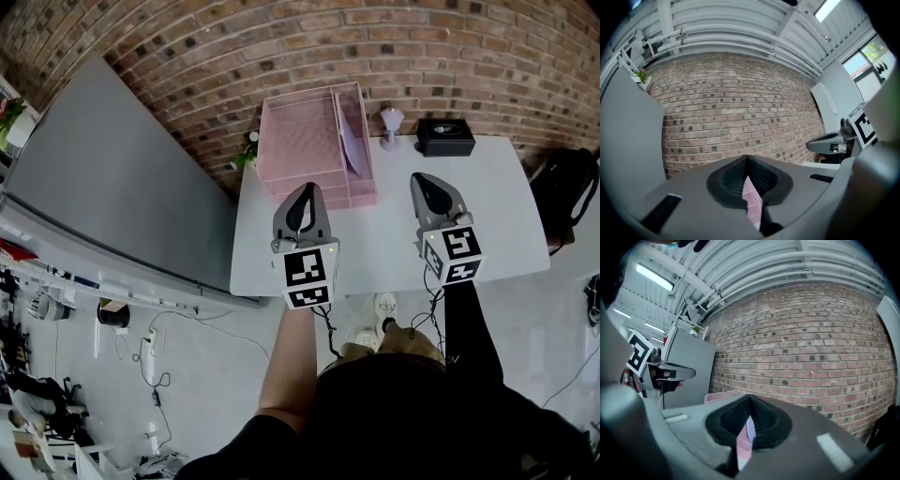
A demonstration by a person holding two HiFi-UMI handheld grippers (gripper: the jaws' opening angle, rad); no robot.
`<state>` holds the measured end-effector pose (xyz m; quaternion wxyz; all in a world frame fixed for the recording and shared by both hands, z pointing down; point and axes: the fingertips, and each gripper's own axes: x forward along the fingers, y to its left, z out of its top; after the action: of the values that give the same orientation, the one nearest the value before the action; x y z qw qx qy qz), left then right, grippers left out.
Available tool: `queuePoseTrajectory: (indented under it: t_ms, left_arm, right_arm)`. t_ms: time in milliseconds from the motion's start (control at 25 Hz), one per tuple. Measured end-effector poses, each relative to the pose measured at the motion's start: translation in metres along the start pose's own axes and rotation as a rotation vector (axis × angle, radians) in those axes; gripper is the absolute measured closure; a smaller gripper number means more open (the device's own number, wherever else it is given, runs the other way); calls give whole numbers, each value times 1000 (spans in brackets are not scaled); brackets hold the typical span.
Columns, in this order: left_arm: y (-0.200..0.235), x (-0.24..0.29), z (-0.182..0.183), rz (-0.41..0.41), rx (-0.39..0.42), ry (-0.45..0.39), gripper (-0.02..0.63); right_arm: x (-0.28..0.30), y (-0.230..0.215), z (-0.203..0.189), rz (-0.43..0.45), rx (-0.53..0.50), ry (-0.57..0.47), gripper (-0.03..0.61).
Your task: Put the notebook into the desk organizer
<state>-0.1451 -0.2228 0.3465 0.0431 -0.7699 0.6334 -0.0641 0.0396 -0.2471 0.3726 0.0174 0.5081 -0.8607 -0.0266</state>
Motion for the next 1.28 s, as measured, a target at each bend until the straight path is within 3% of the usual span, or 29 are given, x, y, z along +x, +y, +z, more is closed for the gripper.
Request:
queuePoseTrajectory:
  t_ms: [760, 1000, 1280]
  left_arm:
    - [-2, -2, 1, -42, -7, -40, 606]
    - [-2, 0, -1, -45, -15, -34, 606]
    - [0, 2, -4, -42, -20, -29, 606]
  right_arm:
    - [2, 5, -1, -8, 21, -11, 578]
    - [2, 12, -1, 15, -37, -4, 578]
    - [4, 13, -1, 24, -36, -10, 578]
